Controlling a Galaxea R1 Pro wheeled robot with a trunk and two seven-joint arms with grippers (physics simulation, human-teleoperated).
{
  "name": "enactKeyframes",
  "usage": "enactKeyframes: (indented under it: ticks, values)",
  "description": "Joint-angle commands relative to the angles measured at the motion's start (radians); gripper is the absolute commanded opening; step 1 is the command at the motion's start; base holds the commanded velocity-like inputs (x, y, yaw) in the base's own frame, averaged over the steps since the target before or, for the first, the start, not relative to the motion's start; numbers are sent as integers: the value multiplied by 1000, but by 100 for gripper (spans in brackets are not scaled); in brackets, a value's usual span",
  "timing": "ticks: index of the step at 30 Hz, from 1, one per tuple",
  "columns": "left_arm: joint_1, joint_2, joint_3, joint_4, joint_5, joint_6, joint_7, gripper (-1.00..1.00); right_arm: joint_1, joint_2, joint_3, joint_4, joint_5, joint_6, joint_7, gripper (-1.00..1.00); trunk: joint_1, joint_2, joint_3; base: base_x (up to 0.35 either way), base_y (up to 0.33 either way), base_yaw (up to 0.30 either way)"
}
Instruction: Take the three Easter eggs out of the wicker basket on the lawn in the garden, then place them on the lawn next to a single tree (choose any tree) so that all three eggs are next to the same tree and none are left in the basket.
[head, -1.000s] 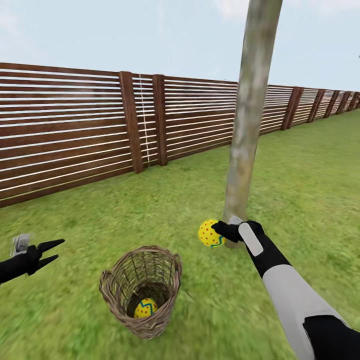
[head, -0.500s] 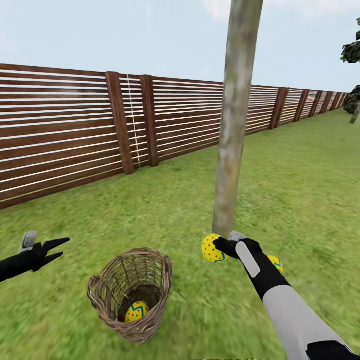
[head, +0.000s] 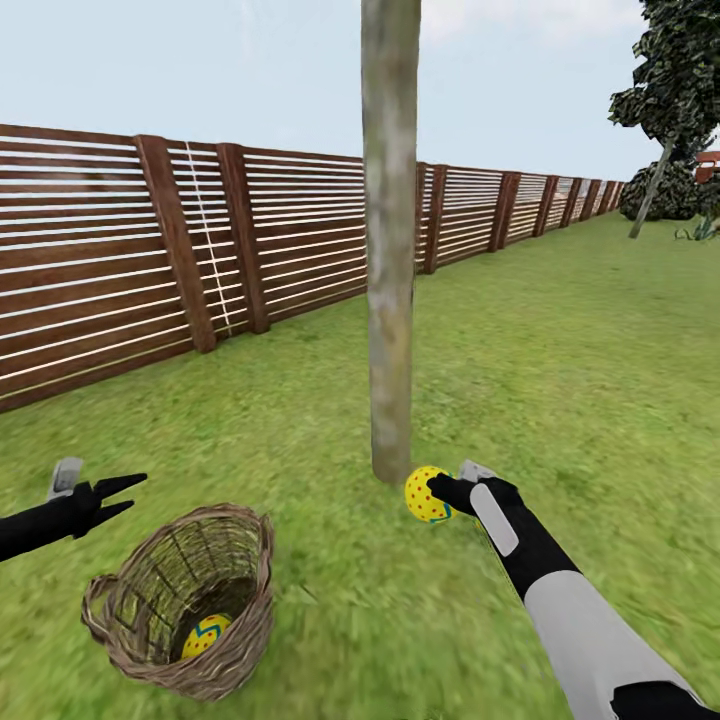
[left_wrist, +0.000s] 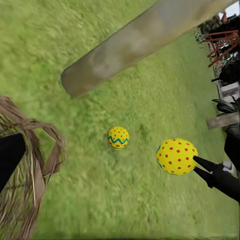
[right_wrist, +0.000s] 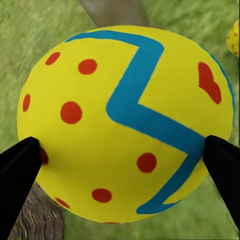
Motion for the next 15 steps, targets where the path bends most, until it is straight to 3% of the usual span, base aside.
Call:
enactKeyframes:
  ticks: [1,7,15]
  values:
    - [0,0,0,-1,2,8,-1,100,-1,0,3,0,-11,1,-9,-100,0,0,-2,0,-267,-242]
    - [0,0,1,-3,2,8,-1,100,-1,-1,3,2,-11,1,-9,-100,0,0,-7,5,-275,-243]
    - [0,-1,1,-4,2,8,-1,100,-1,-2,3,3,-10,0,-9,-100,0,0,-14,103,-223,-238]
